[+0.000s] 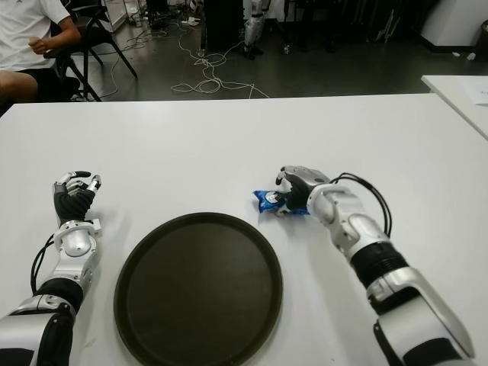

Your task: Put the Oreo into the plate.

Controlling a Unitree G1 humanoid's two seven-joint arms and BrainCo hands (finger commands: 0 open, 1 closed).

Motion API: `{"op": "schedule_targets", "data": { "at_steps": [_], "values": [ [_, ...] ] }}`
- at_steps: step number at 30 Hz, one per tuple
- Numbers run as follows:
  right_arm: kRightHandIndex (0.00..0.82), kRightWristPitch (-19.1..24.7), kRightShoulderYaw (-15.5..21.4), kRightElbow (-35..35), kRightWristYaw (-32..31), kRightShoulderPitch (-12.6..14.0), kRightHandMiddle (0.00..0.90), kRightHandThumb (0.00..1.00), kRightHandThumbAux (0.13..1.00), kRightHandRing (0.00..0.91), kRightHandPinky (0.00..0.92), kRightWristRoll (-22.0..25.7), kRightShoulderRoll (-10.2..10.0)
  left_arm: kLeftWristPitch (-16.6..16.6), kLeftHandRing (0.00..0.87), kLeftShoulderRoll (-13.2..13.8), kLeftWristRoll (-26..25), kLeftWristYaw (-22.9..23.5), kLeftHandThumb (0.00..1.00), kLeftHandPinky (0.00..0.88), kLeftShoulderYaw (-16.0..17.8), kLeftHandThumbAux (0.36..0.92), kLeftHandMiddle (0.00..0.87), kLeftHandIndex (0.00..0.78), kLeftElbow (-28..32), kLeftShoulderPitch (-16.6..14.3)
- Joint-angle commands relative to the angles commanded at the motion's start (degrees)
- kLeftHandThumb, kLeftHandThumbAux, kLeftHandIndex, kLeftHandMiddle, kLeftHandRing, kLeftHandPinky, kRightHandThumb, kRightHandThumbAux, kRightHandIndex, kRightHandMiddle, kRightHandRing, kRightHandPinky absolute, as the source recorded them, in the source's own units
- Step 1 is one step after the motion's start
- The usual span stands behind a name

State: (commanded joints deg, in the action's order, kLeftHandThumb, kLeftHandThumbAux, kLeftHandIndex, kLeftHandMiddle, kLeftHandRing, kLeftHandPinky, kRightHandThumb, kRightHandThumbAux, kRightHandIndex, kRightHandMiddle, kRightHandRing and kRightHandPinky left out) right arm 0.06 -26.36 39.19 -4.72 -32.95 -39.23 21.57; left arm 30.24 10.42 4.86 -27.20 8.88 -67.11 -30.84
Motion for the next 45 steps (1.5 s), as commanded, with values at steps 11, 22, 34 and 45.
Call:
{"op": "schedule_targets", "data": {
  "at_steps": [11, 22, 34, 45],
  "values": [
    [0.418, -1.7, 0.3, 3.5, 5.5, -0.2, 0.071, 0.702, 0.721, 0.000, 0.000, 0.0, -1.1, 0.6, 0.764, -0.1, -0.8, 1.5, 0.702, 0.783, 0.7, 0.718, 0.749, 0.435, 0.0, 0.0],
    [0.417, -3.0, 0.3, 4.4, 7.0, -0.3, 0.086, 0.705, 0.719, 0.000, 0.000, 0.1, -1.2, 0.4, 0.770, -0.3, -0.4, 0.8, 0.703, 0.786, 0.9, 0.717, 0.753, 0.436, 0.1, 0.0],
    [0.418, -2.4, 0.8, 3.6, 7.0, 0.2, 0.087, 0.706, 0.719, 0.000, 0.000, 0.3, -1.4, 0.4, 0.763, -0.4, -0.4, 0.4, 0.703, 0.780, 1.0, 0.717, 0.747, 0.435, 0.2, 0.0],
    [0.417, -1.4, 1.4, 3.1, 6.2, 0.4, 0.083, 0.705, 0.719, 0.000, 0.000, 0.7, -1.9, 0.6, 0.766, -0.3, -0.2, 0.3, 0.703, 0.784, 0.9, 0.717, 0.750, 0.435, 0.2, 0.0]
  ]
}}
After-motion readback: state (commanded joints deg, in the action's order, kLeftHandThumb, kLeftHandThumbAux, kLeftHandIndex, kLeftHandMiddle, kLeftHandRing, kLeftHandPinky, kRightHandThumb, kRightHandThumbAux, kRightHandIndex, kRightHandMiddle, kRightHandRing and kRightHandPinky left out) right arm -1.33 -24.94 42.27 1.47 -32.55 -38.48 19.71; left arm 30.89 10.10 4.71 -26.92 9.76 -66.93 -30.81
